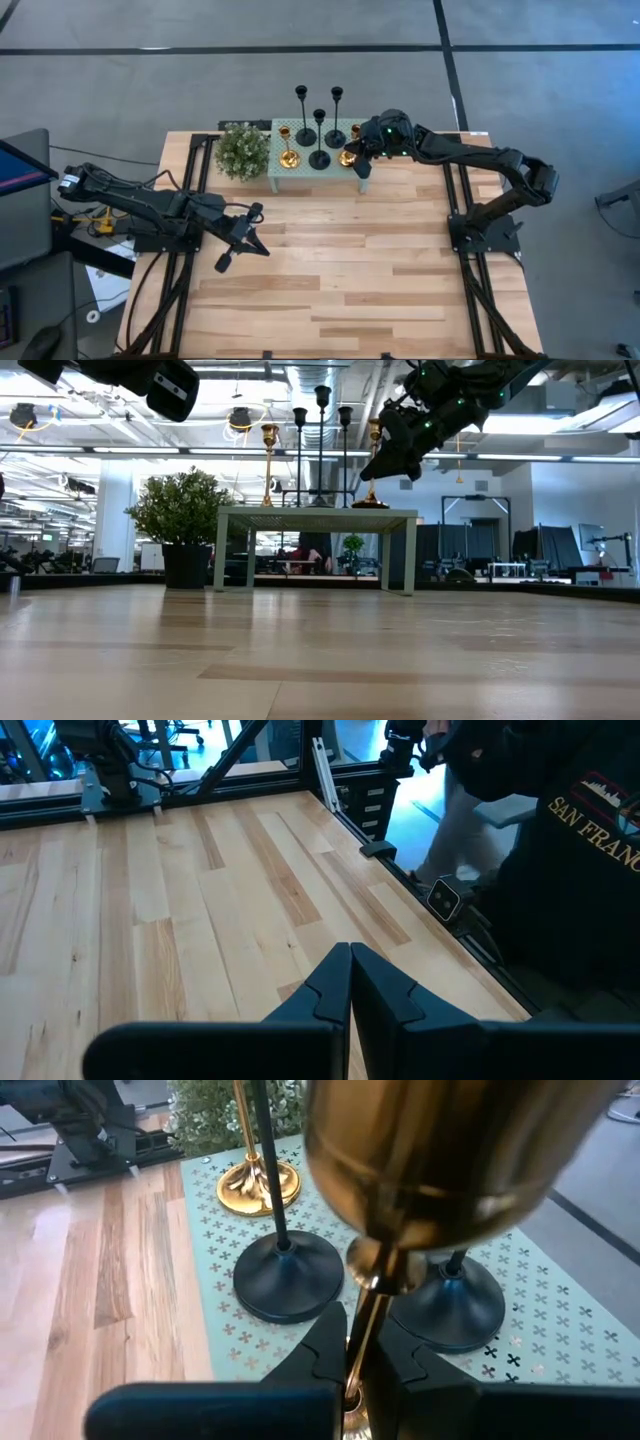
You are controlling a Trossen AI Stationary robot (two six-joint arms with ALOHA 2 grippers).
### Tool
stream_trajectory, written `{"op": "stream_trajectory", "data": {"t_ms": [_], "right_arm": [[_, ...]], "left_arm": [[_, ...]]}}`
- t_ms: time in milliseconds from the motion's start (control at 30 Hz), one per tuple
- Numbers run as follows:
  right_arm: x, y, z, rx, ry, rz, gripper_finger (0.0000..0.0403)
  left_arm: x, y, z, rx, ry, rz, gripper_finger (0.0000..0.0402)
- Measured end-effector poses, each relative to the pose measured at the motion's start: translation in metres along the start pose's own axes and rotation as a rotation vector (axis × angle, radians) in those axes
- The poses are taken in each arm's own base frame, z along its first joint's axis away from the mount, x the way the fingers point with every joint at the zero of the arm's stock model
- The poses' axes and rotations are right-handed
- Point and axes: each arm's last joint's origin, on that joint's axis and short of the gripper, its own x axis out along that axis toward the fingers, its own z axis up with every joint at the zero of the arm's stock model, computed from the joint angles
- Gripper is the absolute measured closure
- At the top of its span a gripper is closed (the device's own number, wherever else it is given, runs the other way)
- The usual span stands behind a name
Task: Pick & Place candle stick holders
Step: Put the gold candle holder on the shelf
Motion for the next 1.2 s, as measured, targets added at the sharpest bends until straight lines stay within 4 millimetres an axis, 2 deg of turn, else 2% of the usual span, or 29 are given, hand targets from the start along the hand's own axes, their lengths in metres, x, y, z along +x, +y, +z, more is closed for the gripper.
{"op": "stream_trajectory", "data": {"t_ms": [300, 600, 1200], "right_arm": [[0.0000, 0.0002, 0.0000, 0.023, 0.001, -0.001, 0.0399], [-0.0001, 0.0001, 0.0013, 0.016, -0.010, -0.003, 0.0352], [-0.0001, 0.0001, 0.0022, -0.023, -0.020, -0.001, 0.0346]], "left_arm": [[0.0000, 0.0000, 0.0000, 0.000, 0.000, 0.000, 0.0392], [0.0000, -0.0001, 0.0000, 0.000, 0.000, 0.000, 0.0392], [0.0000, 0.0000, 0.0000, 0.000, 0.000, 0.000, 0.0392]]}}
